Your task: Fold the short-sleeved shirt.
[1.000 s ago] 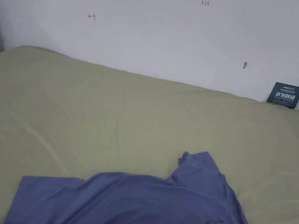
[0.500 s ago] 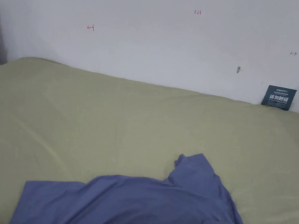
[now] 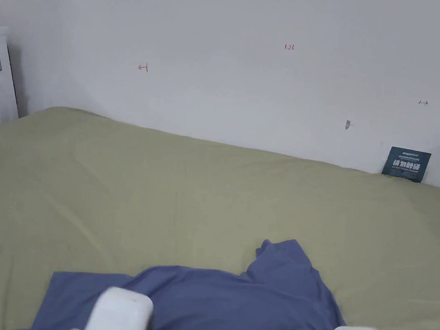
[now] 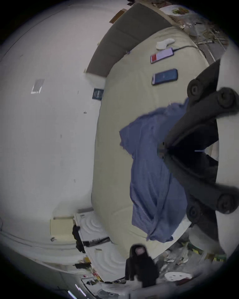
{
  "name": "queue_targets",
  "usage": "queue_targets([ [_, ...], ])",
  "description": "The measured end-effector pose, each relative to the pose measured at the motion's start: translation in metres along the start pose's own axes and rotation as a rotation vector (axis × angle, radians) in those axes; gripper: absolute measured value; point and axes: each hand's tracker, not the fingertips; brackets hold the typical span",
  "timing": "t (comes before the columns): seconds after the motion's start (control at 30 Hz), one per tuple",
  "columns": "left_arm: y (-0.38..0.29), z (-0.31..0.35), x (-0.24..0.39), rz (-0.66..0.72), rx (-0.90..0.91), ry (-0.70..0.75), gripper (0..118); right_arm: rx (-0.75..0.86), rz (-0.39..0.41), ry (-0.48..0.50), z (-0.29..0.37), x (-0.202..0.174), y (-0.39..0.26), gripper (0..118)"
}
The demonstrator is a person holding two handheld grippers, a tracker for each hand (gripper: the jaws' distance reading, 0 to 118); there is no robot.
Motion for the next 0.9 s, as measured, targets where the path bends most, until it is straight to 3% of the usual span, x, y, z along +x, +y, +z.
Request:
queue_targets([
  [0.1,-0.018,-0.005,0.014,0.006,-0.032,-0.039,0,-0.080,-0.006,0.067,-0.009,-0.011,-0.014,1],
  [0.27,-0.010,-0.018,-0.013,0.034,-0.080,-0.053,0,-0.076,-0.022,0.058,-0.014,0.001,-0.011,1],
  [0.37,0.018,-0.045,-0.070,0.108,-0.129,-0.021,0,-0.065,-0.063,0.042,-0.017,0.019,0.000,1],
  [0.47,0.043,-0.076,-0.141,0.333,-0.112,-0.003,0,-0.055,-0.090,0.012,-0.024,0.038,0.010,1],
  [0.53,0.056,-0.102,-0.178,0.336,-0.121,0.052,0,-0.061,-0.105,-0.011,-0.033,0.050,0.016,1],
  [0.57,0.063,-0.120,-0.195,0.283,-0.178,0.064,6,-0.065,-0.108,-0.026,-0.038,0.055,0.020,1],
  [0.6,0.067,-0.139,-0.207,0.248,-0.244,0.084,28,-0.072,-0.110,-0.035,-0.045,0.061,0.023,1],
  [0.67,0.064,-0.175,-0.221,0.232,-0.305,0.048,96,-0.091,-0.102,-0.026,-0.060,0.073,0.029,1],
  [0.7,0.059,-0.191,-0.226,0.239,-0.292,0.047,103,-0.104,-0.119,-0.001,-0.069,0.079,0.032,1],
  [0.77,0.049,-0.226,-0.233,0.251,-0.368,0.054,103,-0.111,-0.178,0.048,-0.088,0.094,0.039,1],
  [0.9,0.026,-0.272,-0.223,0.179,-0.480,0.079,100,-0.136,-0.188,0.030,-0.140,0.132,0.066,3],
])
